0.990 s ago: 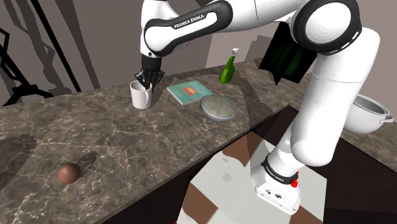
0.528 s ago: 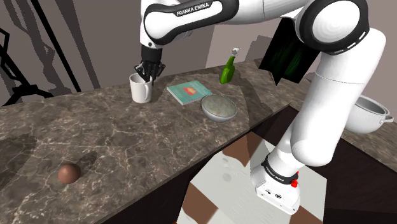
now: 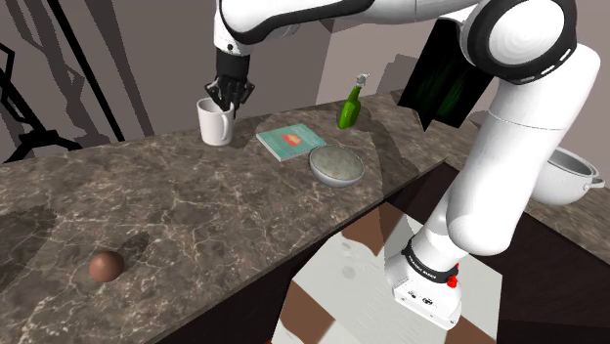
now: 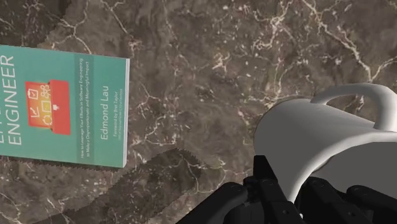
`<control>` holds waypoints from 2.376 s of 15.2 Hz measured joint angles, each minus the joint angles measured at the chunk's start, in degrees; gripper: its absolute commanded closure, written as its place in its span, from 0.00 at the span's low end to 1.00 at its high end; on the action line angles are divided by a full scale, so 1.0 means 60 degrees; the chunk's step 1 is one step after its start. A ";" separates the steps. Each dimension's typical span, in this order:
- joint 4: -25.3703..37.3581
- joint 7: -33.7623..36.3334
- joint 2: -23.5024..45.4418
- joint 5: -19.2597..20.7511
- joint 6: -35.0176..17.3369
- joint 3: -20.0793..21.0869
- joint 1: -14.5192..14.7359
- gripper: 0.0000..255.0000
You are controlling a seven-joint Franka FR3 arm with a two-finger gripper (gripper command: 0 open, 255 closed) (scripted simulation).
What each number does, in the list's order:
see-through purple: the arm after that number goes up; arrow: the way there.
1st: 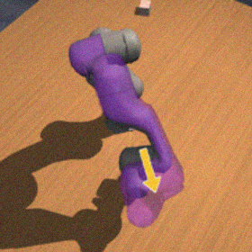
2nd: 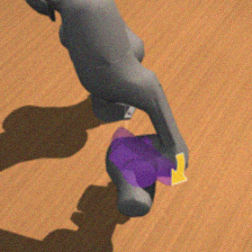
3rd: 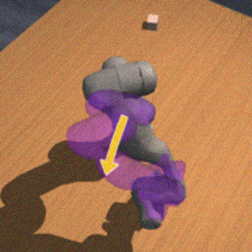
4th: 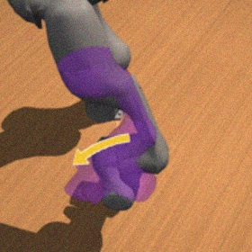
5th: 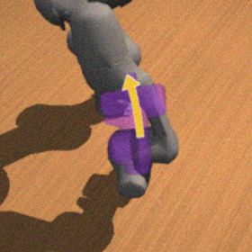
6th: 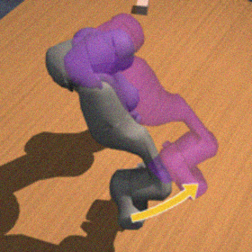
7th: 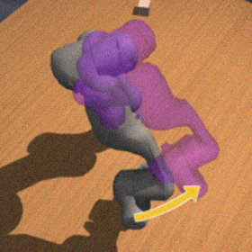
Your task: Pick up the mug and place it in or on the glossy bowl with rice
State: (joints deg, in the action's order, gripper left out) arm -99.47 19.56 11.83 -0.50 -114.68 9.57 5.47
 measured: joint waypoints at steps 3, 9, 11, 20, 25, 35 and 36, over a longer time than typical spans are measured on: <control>0.0266 0.0012 -0.0102 -0.0014 0.0366 0.0007 0.0002 1.00; 0.0901 0.0011 -0.0191 -0.0028 0.1088 0.0008 -0.0005 1.00; 0.0849 -0.0025 -0.0353 -0.0059 0.1199 0.0000 -0.0032 1.00; -0.2391 -0.1369 -0.3269 -0.0559 0.0907 -0.0567 -0.0683 1.00; -0.3928 -0.2151 -0.4769 -0.0626 0.0915 -0.1037 -0.0961 1.00; -0.6060 -0.3693 -0.7597 -0.0174 0.1694 -0.2195 -0.1620 1.00; -0.6116 -0.3880 -0.7826 -0.0080 0.1871 -0.2354 -0.1712 1.00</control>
State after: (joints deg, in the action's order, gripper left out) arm -136.17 -3.72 -35.12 -0.98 -103.45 -4.55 -4.80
